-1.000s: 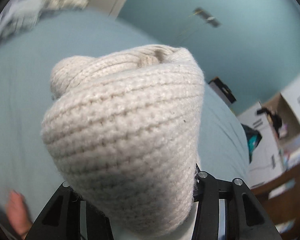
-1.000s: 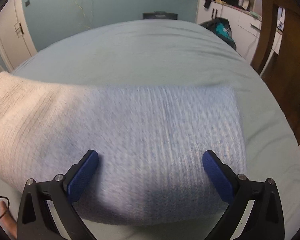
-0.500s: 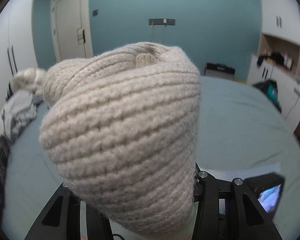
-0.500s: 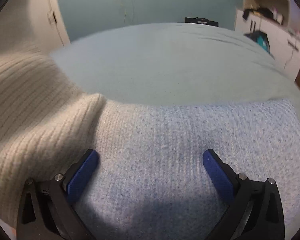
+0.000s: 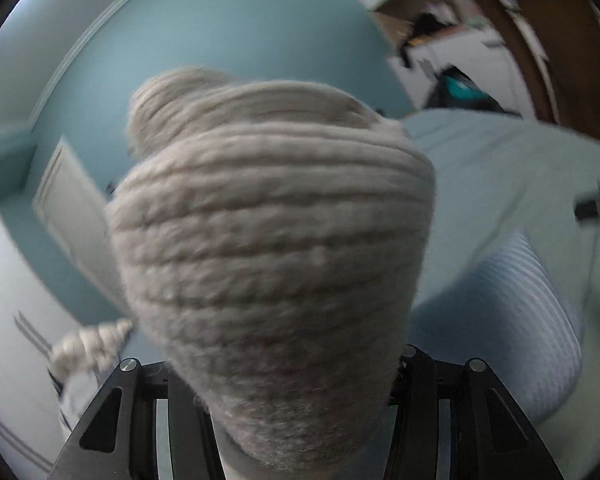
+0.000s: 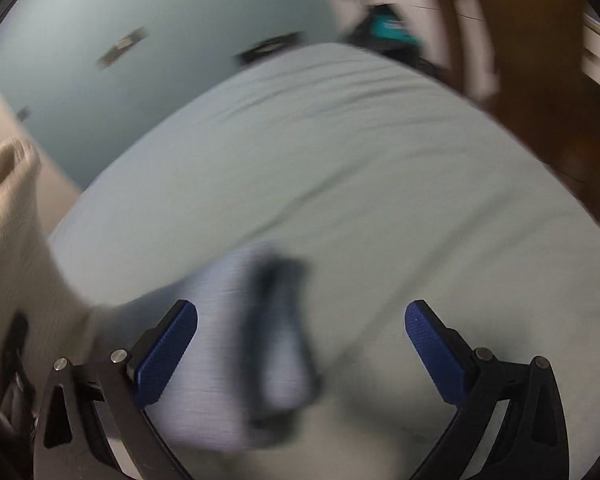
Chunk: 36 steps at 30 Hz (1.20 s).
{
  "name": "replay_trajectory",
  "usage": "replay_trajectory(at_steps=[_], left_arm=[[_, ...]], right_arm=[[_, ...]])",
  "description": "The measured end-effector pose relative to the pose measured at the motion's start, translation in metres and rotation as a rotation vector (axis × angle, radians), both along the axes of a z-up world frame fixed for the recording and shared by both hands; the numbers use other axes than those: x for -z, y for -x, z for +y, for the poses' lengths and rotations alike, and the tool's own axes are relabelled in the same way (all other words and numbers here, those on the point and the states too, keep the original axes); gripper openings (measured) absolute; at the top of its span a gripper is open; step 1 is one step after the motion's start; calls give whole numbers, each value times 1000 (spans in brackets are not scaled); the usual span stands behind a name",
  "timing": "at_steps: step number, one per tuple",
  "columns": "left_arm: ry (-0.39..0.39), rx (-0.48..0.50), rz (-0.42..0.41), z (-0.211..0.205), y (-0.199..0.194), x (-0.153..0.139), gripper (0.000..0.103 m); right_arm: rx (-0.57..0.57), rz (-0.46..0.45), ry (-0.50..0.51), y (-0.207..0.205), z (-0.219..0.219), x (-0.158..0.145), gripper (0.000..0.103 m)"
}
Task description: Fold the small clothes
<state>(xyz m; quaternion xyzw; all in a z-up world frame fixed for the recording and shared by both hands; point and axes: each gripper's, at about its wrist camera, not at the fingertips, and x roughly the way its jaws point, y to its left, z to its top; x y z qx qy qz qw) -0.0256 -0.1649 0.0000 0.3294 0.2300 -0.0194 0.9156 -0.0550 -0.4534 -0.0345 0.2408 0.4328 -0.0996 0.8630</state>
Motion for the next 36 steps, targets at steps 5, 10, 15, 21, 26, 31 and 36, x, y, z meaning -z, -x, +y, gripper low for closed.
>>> replay_trajectory(at_steps=[5,10,15,21,26,31,36], left_arm=[[-202,85,-13,-65,5,45,48],[-353,160,-42,-91,17,89,51],[-390,271,-25,-96,30,103,65],[-309,310,10,-87,21,85,79],[-372,379,-44,-61,45,94,85],[-397,595,46,-44,58,72,96],[-184,603,156,-3,61,9,102]], right_arm=[[115,-195,-106,27,-16,-25,102],[29,-343,-94,38,-4,-45,102],[-163,-327,-119,24,22,-44,102],[-435,-322,2,-9,65,-46,102],[-579,-87,-134,-36,72,-1,102],[-491,27,-302,-44,48,28,102],[-467,17,-285,-32,48,17,102]])
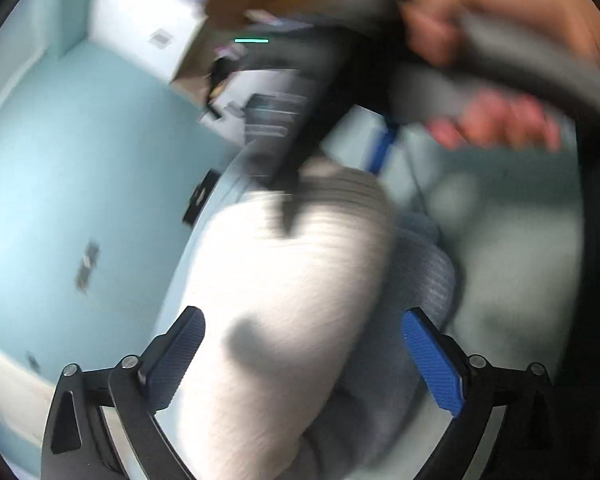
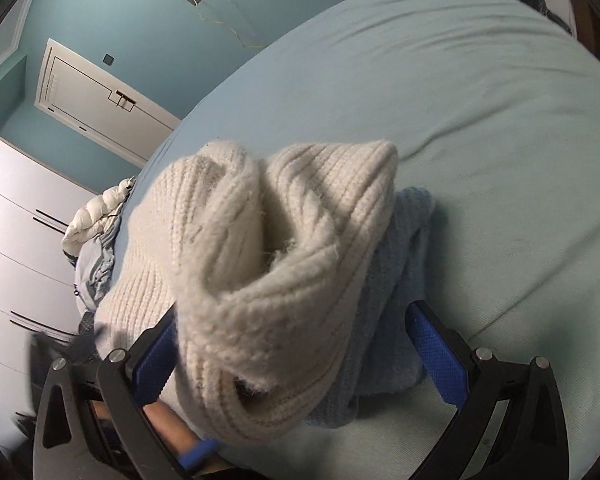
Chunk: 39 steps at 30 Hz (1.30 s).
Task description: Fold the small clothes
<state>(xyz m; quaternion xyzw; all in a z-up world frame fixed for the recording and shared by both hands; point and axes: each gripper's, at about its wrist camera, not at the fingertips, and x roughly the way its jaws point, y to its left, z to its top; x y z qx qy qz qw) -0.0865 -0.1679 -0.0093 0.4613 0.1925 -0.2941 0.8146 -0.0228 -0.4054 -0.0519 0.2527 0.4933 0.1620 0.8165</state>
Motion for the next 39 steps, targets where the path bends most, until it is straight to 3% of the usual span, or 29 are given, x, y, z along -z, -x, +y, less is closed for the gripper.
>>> replay_trajectory(at_steps=[4,7,9,11,17,20,23,25,35,37,39], left_arm=[[234,-191,136,45,-22,-53,103],[293,-359,158,59,-72,-64,103],[285,-477,151,76,-88,-63,103],[290,-563,201,90,-109,-44,103],[513,-759,536,142,-155,-17,103],[565,-828,639,161,-177,1,103],[526,-859,668,153,-178,26,103],[512,-882,619,143,-181,33,103],[552,-933,614,157,-173,29,103],[554,-937,612,160,-174,28,103],[558,-948,610,165,-170,25,103]], right_arm=[[34,16,5,13,-4,4,102],[69,48,3,11,-9,11,102],[103,78,2,10,-14,18,102],[135,99,11,10,-15,21,102],[149,140,-74,8,-18,27,102],[141,149,-104,11,-18,28,102],[141,142,-128,16,-15,22,102],[140,118,-141,21,-12,14,102],[216,-165,-11,37,4,-36,102],[220,-234,77,42,20,-47,102],[196,-325,269,51,53,-63,102]])
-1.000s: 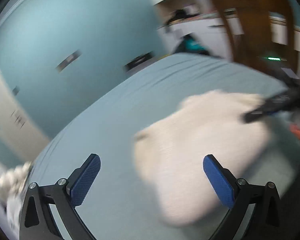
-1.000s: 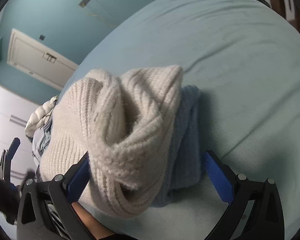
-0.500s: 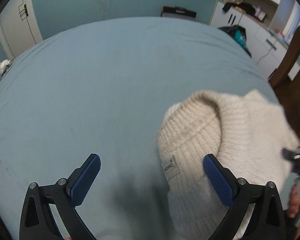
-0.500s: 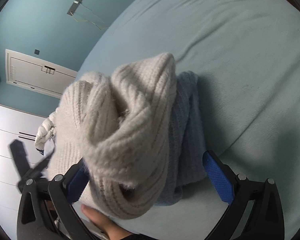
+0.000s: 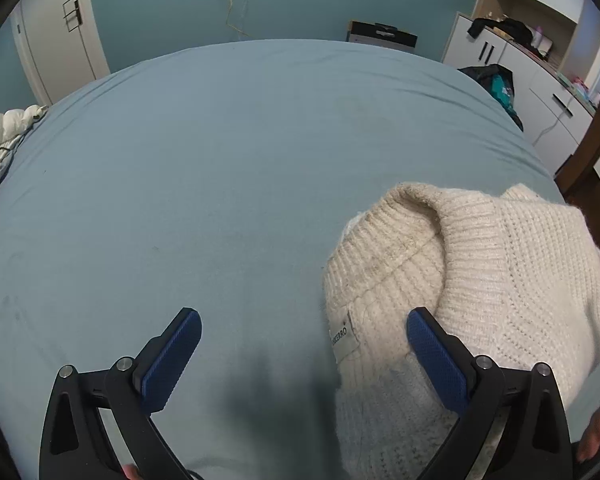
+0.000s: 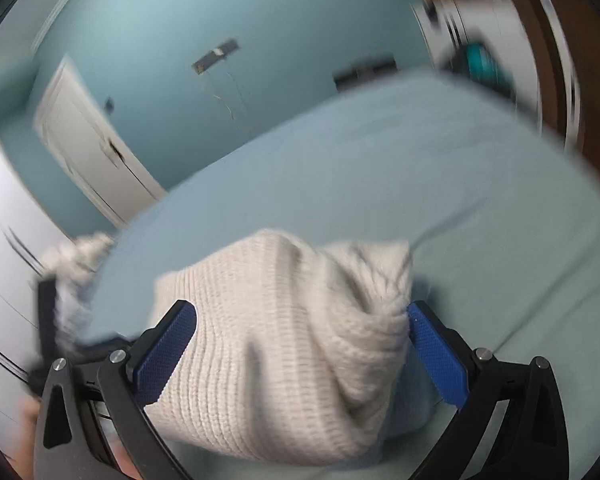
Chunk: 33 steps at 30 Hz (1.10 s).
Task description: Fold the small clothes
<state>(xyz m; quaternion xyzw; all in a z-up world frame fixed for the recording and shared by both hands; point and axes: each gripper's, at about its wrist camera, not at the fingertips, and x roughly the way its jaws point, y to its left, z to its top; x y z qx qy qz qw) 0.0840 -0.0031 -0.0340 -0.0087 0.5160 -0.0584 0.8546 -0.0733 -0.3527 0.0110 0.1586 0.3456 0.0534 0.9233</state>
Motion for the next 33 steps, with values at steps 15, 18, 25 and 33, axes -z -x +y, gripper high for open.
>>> replay_trajectory(at_steps=[15,18,25,33], left_arm=[[-27,-10,4,-1,-2,-3,103],[-41,-6,16,-2,-4,-1,103],[-133,53,6,-21,-4,1,103],[-112,58,12,-19,-10,-2,103]], right_arm=[[-114,-265,423,23,92,-20,102],[-159,-173,506,14,95,6,101],[-214,7,406,5,78,37,102],[-204,-41,420,15,81,27,102]])
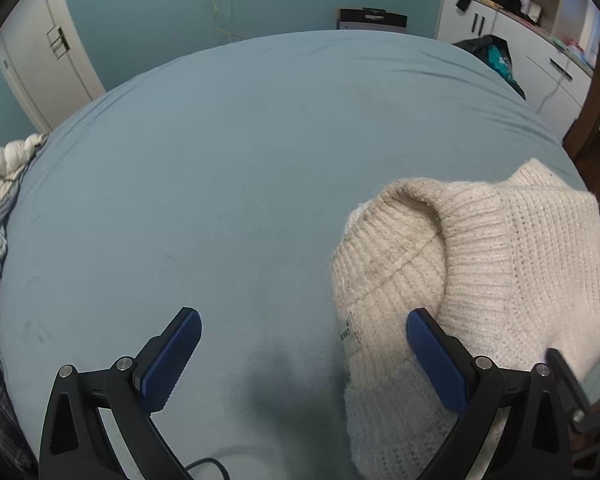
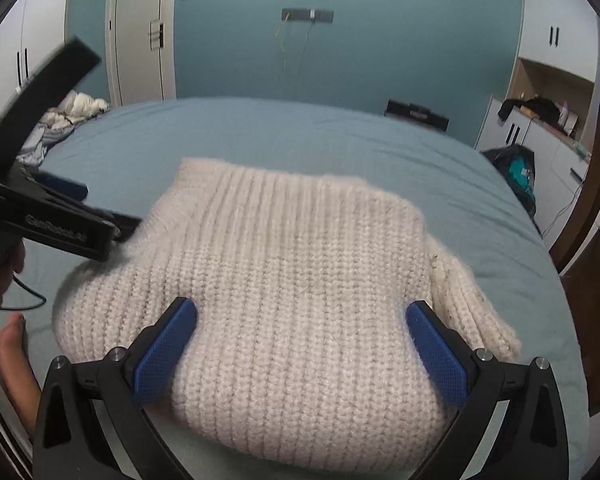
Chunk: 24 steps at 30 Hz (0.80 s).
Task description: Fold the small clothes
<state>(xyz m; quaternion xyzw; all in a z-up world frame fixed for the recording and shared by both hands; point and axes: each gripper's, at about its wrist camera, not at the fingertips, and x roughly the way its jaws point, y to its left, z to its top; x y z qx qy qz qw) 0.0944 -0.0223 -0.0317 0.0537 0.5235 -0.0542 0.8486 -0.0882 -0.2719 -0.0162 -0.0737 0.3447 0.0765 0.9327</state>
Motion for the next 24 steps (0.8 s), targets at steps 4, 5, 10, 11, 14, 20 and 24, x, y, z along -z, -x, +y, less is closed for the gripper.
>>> replay_trajectory(at_steps=[4,5,10,11,14,20,24], left_arm=[[11,-29,4,3,-6,1,103],[25,-29,12,4,-8,2,103],[42,-36,11,3,-8,5,103],[36,-33,7,1,-8,4,103],[19,-21,-1,-2,-7,3,103],[63,43,-77,4,-9,-28,103],[150,70,-50,19,-30,-30,103]], right_arm=[[8,-119,-169,14,-14,-25,102],[34,-123,-226,15,-23,-29,102],[139,-58,-391,-2,-62,-24,102],[150,-53,-413,-4,-66,-22,102],[171,-36,-441,-8,-70,-19,102],[154,-80,-726,5,-103,-29,102],[254,36,-881,-7,-135,-7,102]])
